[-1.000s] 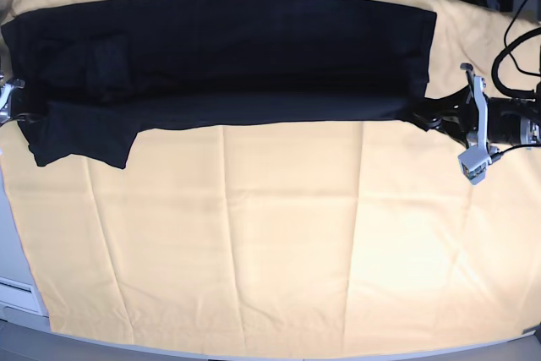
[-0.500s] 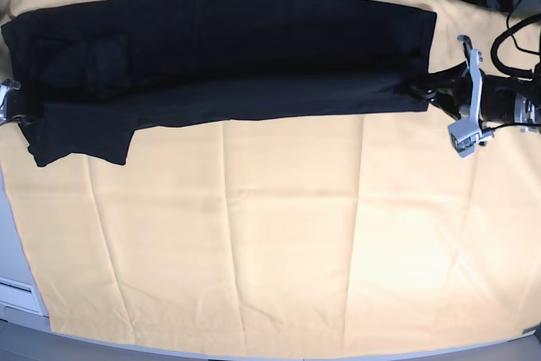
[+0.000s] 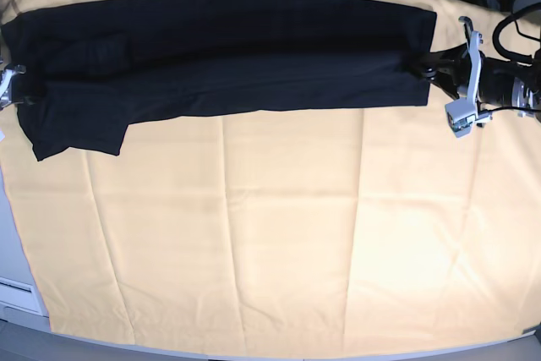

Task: Fold the T-shirt properly
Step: 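Lay the folded edge down and smooth it with both grippers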

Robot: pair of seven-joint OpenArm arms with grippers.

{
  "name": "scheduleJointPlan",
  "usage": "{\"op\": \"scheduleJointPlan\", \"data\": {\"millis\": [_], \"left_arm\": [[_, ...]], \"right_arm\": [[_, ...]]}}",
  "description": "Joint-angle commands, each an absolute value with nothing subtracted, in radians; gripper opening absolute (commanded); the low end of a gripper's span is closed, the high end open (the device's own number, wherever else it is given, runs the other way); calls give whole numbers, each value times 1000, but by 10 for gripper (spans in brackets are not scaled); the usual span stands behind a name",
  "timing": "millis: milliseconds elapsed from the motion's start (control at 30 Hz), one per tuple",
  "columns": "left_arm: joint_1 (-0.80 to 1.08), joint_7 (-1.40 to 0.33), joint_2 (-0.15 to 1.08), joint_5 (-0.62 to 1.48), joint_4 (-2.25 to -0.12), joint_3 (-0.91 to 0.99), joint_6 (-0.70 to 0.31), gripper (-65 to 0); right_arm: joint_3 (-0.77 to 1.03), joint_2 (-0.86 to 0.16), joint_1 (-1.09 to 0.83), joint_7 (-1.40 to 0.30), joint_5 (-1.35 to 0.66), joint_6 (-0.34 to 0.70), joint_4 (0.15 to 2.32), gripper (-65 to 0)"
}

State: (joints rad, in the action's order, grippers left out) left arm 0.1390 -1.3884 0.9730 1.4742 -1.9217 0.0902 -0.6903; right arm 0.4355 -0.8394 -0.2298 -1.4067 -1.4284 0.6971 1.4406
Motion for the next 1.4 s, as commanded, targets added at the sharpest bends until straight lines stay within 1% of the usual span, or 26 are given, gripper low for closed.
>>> {"op": "scheduleJointPlan", "data": {"millis": [0,167,233,367,500,633,733,867,967,1033,1133,1200,1367], "left_arm": [[139,-1396,997,1484,-1926,101,-698,-650],[187,-1396,997,1484,-1892,101,-698,-650],[198,-1396,997,1484,-1877,101,-698,-650],[202,-1396,997,1484,-1869,101,-698,-650],[202,-1396,997,1484,-1869,101,-698,-650],[202,-1396,997,1484,-1869,101,-698,-650],[205,-1396,997,1484,-1869,101,-698,-650],[205,-1396,996,1484,-1869,101,-698,-650],[204,-1396,991,1484,-1869,101,-698,-650],[204,-1396,984,1484,-1869,101,-698,-650],[205,-1396,972,1484,-1869,101,-698,-650],[205,-1396,970,1484,-1869,101,-698,-650],[204,-1396,970,1484,-1869,101,-698,-650]], "right_arm": [[448,-861,-219,-1396,-1431,698,1452,-650],[448,-801,-218,-1396,-1354,698,1452,-650],[448,-788,-219,-1396,-1353,698,1452,-650],[448,-788,-218,-1395,-1346,698,1452,-650],[448,-775,-219,-1376,-1234,698,1452,-650],[448,-788,-218,-1376,-1177,698,1452,-650],[448,-810,-218,-1377,-1177,698,1452,-650],[448,-834,-218,-1384,-1182,653,1453,-650],[448,-837,-218,-1384,-1182,654,1465,-650],[448,-837,-218,-1393,-1187,654,1489,-650],[448,-837,-218,-1396,-1279,653,1542,-650],[448,-837,-219,-1396,-1337,629,1587,-650],[448,-830,-219,-1396,-1304,628,1667,-650]]}}
